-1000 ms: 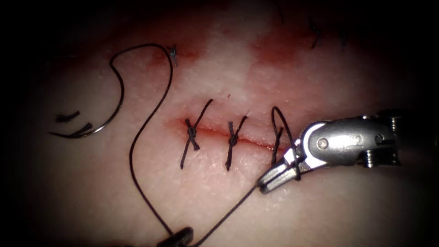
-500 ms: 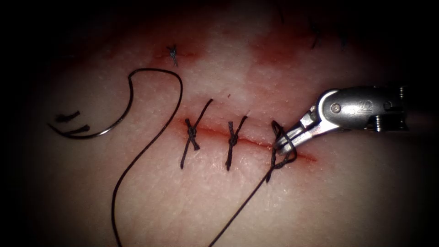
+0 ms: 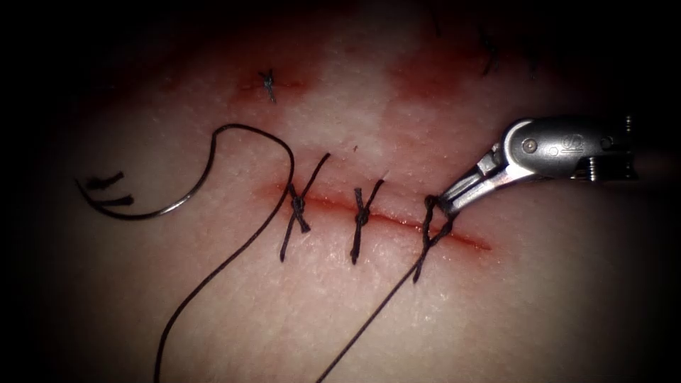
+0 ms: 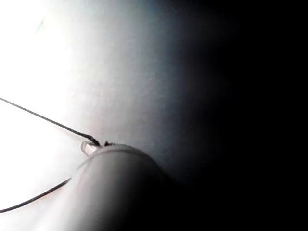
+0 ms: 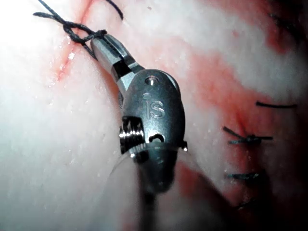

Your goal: Wound Closure

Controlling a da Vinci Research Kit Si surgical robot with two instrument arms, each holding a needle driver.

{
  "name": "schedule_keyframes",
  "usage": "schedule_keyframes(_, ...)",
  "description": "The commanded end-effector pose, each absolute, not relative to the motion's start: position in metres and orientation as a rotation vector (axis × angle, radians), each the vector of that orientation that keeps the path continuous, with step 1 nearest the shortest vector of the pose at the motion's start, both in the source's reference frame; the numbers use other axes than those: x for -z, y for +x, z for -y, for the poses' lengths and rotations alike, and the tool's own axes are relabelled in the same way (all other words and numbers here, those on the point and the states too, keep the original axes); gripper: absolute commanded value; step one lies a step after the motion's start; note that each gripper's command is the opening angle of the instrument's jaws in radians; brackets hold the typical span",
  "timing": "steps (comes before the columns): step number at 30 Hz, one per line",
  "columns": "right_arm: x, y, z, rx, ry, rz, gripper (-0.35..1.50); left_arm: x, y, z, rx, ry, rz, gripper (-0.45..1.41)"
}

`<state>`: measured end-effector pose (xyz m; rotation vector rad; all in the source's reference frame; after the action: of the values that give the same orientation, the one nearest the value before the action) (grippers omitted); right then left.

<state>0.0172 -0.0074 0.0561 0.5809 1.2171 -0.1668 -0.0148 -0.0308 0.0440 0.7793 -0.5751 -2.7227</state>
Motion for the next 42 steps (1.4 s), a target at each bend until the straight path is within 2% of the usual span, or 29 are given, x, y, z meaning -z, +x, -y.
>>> schedule_keyframes(1,-0.057,0.018,0.008,0.169,0.581,-1.219,-0.35,-0.044,-0.0154,0.032,2.716,0.792,0.561,-0.45)
schedule_keyframes(19,-0.057,0.0182,0.007,0.111,0.526,-1.191,-0.35,-0.041,-0.0115,0.04,2.518,0.918,0.165,-0.45)
schedule_keyframes(30,-0.059,0.0152,0.004,-0.005,0.409,-1.064,-0.35,-0.043,-0.0124,0.043,2.45,0.962,0.083,-0.45)
schedule_keyframes(36,-0.059,0.0137,0.003,-0.043,0.372,-1.078,-0.35,-0.044,-0.0123,0.043,2.442,0.95,0.074,-0.45)
schedule_keyframes(42,-0.059,0.0142,0.004,-0.046,0.389,-1.108,-0.35,-0.044,-0.0118,0.043,2.471,0.934,0.058,-0.45)
